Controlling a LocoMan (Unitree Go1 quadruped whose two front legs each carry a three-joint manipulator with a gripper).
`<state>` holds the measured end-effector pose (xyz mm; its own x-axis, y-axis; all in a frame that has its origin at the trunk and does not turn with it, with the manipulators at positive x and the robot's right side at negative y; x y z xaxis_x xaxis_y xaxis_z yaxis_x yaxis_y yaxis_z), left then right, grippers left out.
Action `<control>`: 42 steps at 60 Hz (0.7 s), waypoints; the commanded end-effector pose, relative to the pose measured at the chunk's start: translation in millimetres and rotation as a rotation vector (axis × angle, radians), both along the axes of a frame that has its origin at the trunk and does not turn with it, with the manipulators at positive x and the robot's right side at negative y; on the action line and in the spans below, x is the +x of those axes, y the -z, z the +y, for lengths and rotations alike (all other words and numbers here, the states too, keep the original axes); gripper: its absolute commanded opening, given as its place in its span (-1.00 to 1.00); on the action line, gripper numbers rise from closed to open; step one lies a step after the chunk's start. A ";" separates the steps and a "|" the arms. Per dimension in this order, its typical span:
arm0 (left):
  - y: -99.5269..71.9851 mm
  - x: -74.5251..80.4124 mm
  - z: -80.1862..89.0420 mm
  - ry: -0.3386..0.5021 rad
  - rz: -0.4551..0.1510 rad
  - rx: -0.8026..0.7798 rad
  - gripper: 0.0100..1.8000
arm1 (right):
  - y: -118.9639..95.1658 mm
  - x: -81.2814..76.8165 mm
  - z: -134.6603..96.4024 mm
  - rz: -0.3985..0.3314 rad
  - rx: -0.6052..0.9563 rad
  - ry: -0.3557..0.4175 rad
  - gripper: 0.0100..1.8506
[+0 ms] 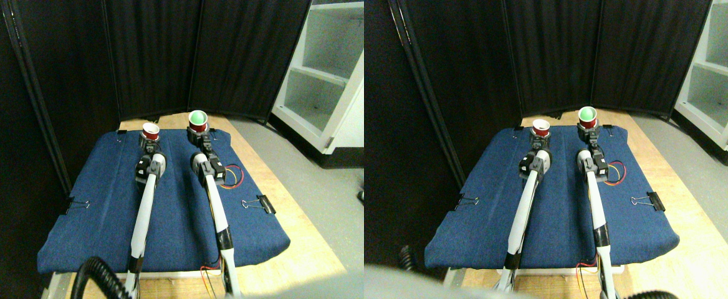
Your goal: Pour (bimanual)
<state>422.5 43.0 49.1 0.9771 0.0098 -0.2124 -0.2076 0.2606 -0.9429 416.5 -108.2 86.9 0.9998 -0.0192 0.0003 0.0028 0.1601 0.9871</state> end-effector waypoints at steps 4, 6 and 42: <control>-15.6 0.6 -12.2 -0.001 -0.043 -0.039 -0.64 | -20.9 1.2 8.4 -0.061 -0.064 -0.026 -0.65; -15.8 0.6 -12.8 0.002 -0.042 -0.040 -0.64 | -21.7 1.4 8.8 -0.060 -0.064 -0.024 -0.65; -20.9 -6.8 -36.0 0.040 -0.028 -0.057 -0.64 | -63.8 -5.7 21.8 -0.064 -0.159 -0.062 -0.65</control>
